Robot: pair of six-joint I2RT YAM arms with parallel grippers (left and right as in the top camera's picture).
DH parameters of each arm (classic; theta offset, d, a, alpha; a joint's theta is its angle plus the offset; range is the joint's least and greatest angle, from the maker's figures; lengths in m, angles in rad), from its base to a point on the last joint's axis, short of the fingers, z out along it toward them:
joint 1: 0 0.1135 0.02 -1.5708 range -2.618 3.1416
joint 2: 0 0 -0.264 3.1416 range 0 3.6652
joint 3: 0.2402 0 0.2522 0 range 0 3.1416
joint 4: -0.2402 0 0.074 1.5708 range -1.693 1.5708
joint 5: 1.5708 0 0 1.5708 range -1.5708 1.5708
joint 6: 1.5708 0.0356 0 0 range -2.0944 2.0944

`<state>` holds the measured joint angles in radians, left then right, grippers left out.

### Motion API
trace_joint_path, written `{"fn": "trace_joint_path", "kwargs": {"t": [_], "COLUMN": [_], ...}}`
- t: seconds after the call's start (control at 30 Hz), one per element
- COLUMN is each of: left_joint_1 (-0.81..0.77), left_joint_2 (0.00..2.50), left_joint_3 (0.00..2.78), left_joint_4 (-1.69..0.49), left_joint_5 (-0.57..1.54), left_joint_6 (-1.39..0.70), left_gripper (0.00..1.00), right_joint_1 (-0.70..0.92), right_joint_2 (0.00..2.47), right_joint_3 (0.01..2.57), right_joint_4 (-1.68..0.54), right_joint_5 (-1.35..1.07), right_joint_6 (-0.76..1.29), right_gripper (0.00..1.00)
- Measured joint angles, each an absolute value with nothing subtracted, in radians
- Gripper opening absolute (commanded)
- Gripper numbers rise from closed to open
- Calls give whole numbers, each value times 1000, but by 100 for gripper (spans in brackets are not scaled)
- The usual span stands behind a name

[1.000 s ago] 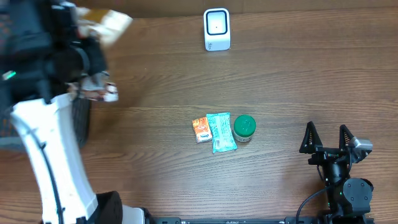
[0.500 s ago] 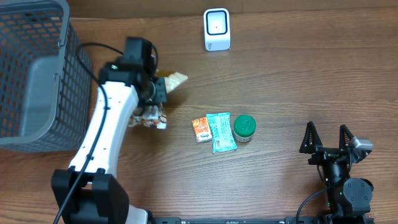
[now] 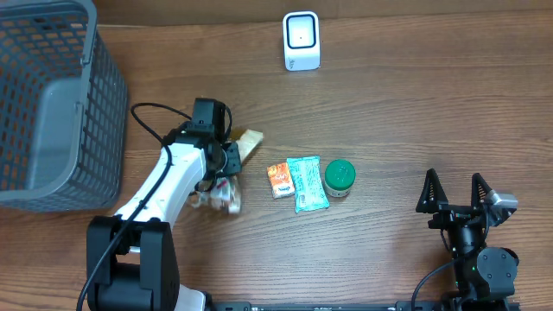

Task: Scan the item barcode
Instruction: 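Lift the brown snack bag out and set it on the table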

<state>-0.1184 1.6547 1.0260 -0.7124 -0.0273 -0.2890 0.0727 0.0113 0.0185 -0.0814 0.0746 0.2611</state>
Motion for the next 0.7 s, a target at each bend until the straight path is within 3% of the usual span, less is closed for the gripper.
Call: {"fn": "trace_joint_path", "kwargs": {"t": [0.07,0.2,0.7], "left_joint_1": [-118,-118,-117], "left_joint_2": [1655,1654,1638], "left_joint_3": [1025,1025,1174], "left_joint_4": [-710,-709,-855], "left_joint_5": [-27,-26,-30], "left_joint_6": [-284,-288,-281], "left_gripper": [79,92,100], "right_joint_1": [73,73,73], "right_joint_2": [11,11,11], "right_joint_3": [19,19,19], "right_joint_4": [-82,-82,-82], "right_joint_5": [75,75,75], "right_joint_6": [261,261,261], "right_gripper": [100,100,100]}}
